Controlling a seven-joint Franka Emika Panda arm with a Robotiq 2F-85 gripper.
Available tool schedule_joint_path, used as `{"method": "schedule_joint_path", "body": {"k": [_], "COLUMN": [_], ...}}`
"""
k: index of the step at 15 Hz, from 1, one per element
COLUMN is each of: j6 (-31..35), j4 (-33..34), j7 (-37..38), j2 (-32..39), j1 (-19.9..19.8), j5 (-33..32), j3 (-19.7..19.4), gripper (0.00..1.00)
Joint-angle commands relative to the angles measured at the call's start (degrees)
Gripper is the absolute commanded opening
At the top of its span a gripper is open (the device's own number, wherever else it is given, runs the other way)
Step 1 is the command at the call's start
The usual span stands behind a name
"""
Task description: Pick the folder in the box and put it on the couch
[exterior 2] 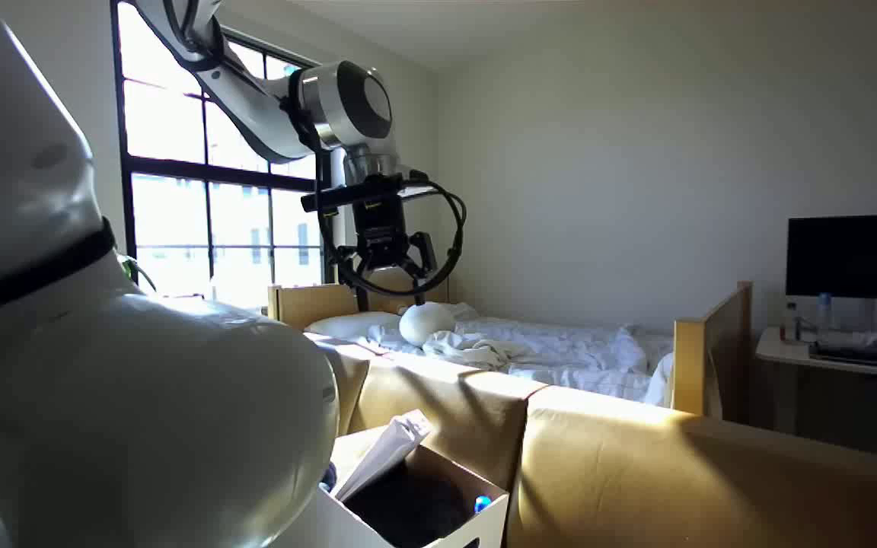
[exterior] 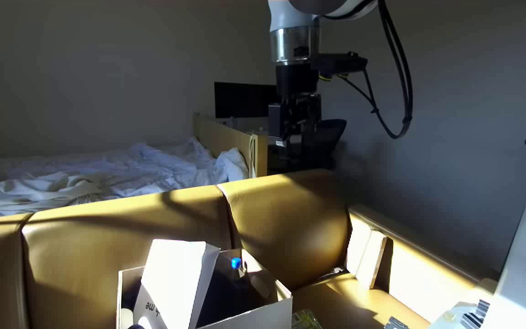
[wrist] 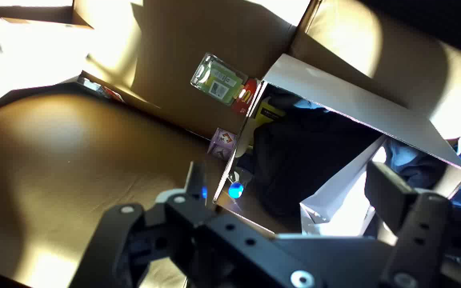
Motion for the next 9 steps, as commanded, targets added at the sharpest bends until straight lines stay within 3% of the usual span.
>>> {"method": "schedule_joint_path", "body": {"k": [1,6,9], "j6": [-0.1,-0.1,5.6], "j4": [0.1,0.1,-4.0], "j7": [0.5,0.5,2.5], "j2": [0.2,0.2,3.7], "j1": [1.1,1.1,1.5], "j5": [-0.5,-0.5,1.8], "j3": [-0.9,-0.9,-0.6], "gripper": [1.00,1.00,1.00]}}
